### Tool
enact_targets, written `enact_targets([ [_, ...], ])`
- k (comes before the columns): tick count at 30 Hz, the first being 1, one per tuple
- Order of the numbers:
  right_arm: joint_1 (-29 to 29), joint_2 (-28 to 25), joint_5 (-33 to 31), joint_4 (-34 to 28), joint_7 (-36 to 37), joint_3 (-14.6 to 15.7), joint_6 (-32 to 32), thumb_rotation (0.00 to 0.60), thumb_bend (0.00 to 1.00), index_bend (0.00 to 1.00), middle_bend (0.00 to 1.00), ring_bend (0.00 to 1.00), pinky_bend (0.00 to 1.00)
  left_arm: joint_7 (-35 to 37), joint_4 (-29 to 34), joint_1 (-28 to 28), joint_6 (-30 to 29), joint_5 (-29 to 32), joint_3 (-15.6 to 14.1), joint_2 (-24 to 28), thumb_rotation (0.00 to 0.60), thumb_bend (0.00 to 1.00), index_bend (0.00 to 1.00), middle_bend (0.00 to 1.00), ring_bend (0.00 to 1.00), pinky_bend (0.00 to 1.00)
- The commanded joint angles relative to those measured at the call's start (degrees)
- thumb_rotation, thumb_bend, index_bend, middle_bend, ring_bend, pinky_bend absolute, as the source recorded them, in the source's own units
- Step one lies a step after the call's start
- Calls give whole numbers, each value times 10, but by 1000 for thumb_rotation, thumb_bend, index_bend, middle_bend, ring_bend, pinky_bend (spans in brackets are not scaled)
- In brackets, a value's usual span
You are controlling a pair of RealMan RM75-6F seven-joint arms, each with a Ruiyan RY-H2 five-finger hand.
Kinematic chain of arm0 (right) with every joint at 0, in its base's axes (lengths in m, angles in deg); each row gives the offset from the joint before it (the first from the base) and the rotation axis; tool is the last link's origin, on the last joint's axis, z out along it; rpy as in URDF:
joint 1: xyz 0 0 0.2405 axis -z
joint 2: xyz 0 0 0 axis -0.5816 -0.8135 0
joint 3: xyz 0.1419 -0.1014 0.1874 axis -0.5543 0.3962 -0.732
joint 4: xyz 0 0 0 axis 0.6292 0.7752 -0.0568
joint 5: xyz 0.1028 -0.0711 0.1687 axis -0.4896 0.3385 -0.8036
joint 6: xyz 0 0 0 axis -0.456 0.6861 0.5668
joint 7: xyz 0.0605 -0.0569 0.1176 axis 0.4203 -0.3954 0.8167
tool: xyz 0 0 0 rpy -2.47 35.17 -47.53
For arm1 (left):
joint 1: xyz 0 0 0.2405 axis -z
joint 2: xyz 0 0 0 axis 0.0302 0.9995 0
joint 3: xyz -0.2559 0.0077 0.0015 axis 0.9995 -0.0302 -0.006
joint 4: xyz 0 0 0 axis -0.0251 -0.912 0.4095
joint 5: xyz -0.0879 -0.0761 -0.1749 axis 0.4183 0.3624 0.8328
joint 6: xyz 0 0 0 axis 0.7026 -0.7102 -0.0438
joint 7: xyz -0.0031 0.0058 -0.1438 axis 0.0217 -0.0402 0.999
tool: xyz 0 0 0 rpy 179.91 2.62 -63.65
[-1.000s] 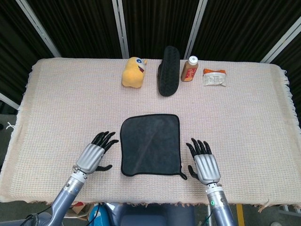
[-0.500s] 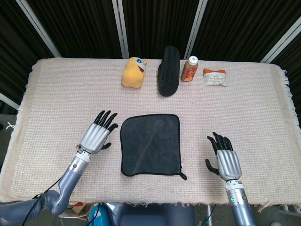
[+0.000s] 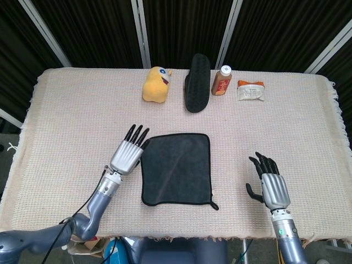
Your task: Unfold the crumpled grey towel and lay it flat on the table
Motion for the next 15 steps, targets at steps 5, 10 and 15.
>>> enact_targets([
  [5,5,0,7,7,16,-6,1,600,395,125,53,0,13,14,-84,22,-2,3,4,-51,600,11,185,40,7,62],
  [10,7,4,4,13,25,-13,0,600,395,125,53,0,13,29,-126,30,2,6,3,-71,600,11,177,39,7,62],
  [15,8,6,1,20,36,-21,0,600,395,125,53,0,13,41,-162,38,7,6,-2,-91,600,11,179,38,7,62],
])
